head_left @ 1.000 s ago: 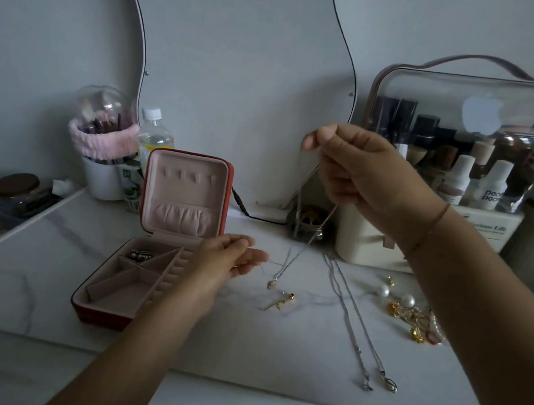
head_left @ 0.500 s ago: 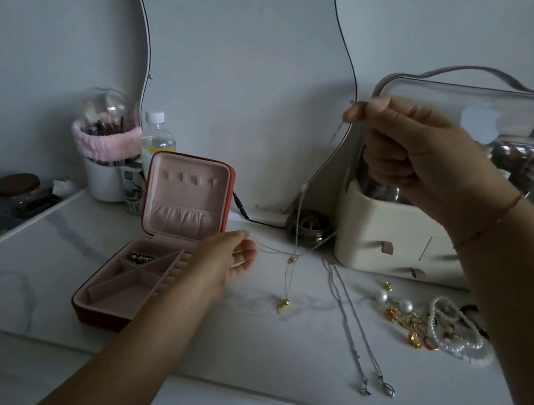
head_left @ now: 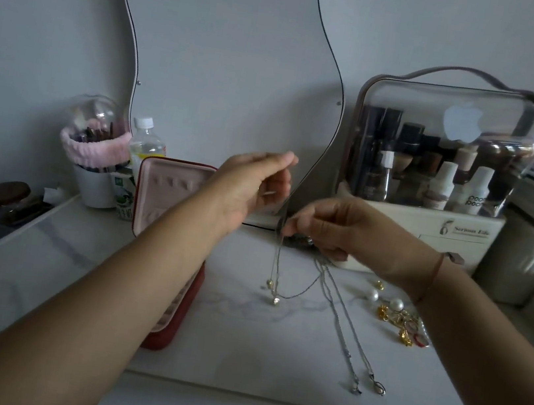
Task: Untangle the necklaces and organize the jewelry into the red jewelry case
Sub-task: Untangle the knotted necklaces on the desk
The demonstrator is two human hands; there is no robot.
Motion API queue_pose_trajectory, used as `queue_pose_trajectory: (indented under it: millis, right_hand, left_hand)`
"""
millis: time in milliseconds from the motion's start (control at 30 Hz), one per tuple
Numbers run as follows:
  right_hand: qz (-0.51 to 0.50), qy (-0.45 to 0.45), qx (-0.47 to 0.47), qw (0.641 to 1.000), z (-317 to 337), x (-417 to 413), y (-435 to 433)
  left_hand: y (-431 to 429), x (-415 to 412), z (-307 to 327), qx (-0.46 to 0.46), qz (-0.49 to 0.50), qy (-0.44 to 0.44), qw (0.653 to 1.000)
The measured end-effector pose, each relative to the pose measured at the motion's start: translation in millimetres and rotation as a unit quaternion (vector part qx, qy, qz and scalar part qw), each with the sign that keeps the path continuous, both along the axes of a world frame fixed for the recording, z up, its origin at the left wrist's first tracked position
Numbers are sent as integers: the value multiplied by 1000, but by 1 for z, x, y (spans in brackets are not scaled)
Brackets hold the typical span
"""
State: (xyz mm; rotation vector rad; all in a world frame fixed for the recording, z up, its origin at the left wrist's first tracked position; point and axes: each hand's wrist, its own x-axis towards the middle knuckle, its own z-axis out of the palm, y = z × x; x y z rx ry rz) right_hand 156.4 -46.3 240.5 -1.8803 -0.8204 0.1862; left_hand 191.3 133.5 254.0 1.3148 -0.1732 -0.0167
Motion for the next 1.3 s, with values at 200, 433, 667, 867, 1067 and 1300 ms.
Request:
queue_pose_trajectory:
  millis: [200,433,667,867,1067,1300]
  right_hand:
    - [-3,7,-87,996,-28,-3,7]
    - [-41,-10,-157,987,-64,-1,14]
    - [-247,31,-175,953,-94,10,22]
    - [-267,52,-63,960,-108,9,29]
    - [-292,3,42,956,-110,14,36]
    - [-305,-7,100,947,-107,17,40]
  left_hand:
    - [-1,0,37,4,-20,-56,998]
    - [1,-1,60,-15,-31,-77,996]
    - [-3,-3,55,-19,-45,-77,996]
    - [-6,-5,53,-20,-50,-71,996]
    - [-7,-5,53,-21,-52,-71,996]
    - [-2,-3,49,-26,-43,-65,997]
